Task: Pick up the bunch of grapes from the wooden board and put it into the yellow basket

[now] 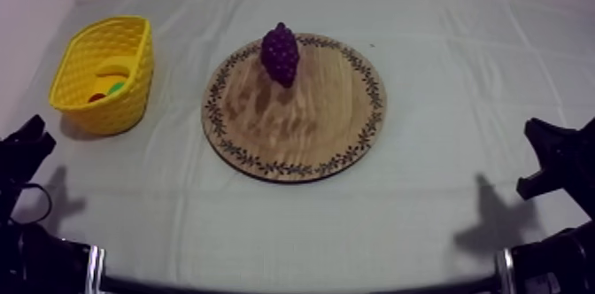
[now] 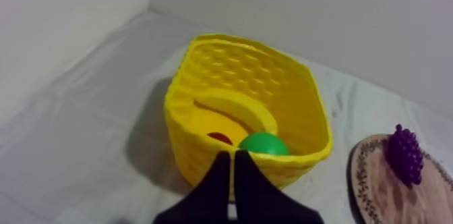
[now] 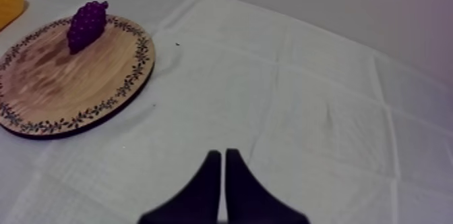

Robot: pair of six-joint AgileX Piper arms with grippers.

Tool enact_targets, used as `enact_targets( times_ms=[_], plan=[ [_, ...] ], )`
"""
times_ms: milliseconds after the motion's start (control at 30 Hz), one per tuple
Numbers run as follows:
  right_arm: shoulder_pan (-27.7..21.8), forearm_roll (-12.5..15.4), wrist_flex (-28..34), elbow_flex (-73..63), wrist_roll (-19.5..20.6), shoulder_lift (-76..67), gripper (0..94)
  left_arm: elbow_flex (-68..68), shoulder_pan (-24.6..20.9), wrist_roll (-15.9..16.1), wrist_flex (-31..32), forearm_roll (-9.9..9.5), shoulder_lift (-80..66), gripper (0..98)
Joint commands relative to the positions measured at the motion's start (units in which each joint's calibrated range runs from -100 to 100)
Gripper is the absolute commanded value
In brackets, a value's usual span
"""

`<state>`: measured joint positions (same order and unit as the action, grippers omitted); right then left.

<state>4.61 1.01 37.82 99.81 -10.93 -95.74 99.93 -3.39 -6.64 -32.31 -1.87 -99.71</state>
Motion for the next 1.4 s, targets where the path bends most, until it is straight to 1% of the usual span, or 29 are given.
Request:
enact_targets(
  times_ms=[0, 100, 233, 367, 467, 600, 767, 867, 1000, 1067, 1233, 1367],
  plan=[
    [0.0, 0.0, 0.0, 0.0, 0.0, 0.0, 0.4, -0.4, -0.1, 1.9, -0.1, -0.01, 0.0, 0.1],
    [0.0, 0.0, 0.0, 0.0, 0.0, 0.0, 0.4, -0.7, -0.1, 3.7, 0.5, -0.23, 0.7, 0.0],
    [0.0, 0.0, 0.0, 0.0, 0.0, 0.0, 0.4, -3.2, -0.3, 5.4, 3.4, -0.58, 5.1, 0.0],
    [0.0, 0.0, 0.0, 0.0, 0.0, 0.0, 0.4, -11.2, 0.2, 5.8, 4.6, -0.27, 12.1, 0.0],
    [0.0, 0.0, 0.0, 0.0, 0.0, 0.0, 0.4, -19.2, 1.7, 6.3, 3.0, -0.1, 17.8, 0.0],
    [0.0, 0.0, 0.0, 0.0, 0.0, 0.0, 0.4, -29.3, 4.0, 7.8, 0.3, 0.3, 25.8, 0.0],
    [0.0, 0.0, 0.0, 0.0, 0.0, 0.0, 0.4, -38.6, 6.4, 9.5, -1.0, 0.76, 35.4, 0.0],
    [0.0, 0.0, 0.0, 0.0, 0.0, 0.0, 0.4, -44.1, 7.8, 9.5, -2.0, 0.61, 41.1, 0.0],
    [0.0, 0.0, 0.0, 0.0, 0.0, 0.0, 0.4, -52.5, 10.4, 7.7, -4.4, -0.69, 48.4, 0.0],
    [0.0, 0.0, 0.0, 0.0, 0.0, 0.0, 0.4, -56.3, 12.1, 6.5, -5.3, -1.63, 51.9, 0.0],
    [0.0, 0.0, 0.0, 0.0, 0.0, 0.0, 0.4, -65.1, 16.9, 1.5, -7.5, -6.13, 60.9, 0.0],
    [0.0, 0.0, 0.0, 0.0, 0.0, 0.0, 0.4, -73.1, 20.1, -1.7, -11.6, -8.5, 68.7, 0.0]
  ],
)
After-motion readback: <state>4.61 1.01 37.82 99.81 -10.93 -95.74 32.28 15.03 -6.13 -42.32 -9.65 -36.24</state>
